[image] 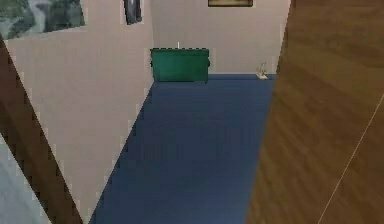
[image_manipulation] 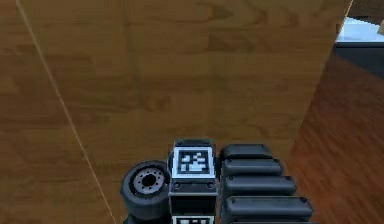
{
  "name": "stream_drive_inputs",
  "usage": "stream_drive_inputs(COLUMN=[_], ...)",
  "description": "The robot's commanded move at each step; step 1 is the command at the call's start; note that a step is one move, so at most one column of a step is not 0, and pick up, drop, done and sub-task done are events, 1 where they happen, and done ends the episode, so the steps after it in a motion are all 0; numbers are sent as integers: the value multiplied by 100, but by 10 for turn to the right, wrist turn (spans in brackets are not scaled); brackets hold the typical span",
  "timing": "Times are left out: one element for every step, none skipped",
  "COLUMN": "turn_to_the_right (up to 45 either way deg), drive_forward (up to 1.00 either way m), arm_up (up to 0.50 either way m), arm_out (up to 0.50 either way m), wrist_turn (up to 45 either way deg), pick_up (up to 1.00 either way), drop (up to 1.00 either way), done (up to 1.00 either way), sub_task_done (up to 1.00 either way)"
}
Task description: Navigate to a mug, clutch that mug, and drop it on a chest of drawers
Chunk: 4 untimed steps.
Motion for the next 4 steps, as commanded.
stream_drive_inputs(turn_to_the_right=[0, -330, 0, 300], drive_forward=[100, 0, 5, 0], arm_up=[0, 0, 0, 0], arm_out=[0, 0, 0, 0], wrist_turn=[0, 0, 0, 0], pick_up=[0, 0, 0, 0], drop=[0, 0, 0, 0], done=[0, 0, 0, 0], sub_task_done=[0, 0, 0, 0])
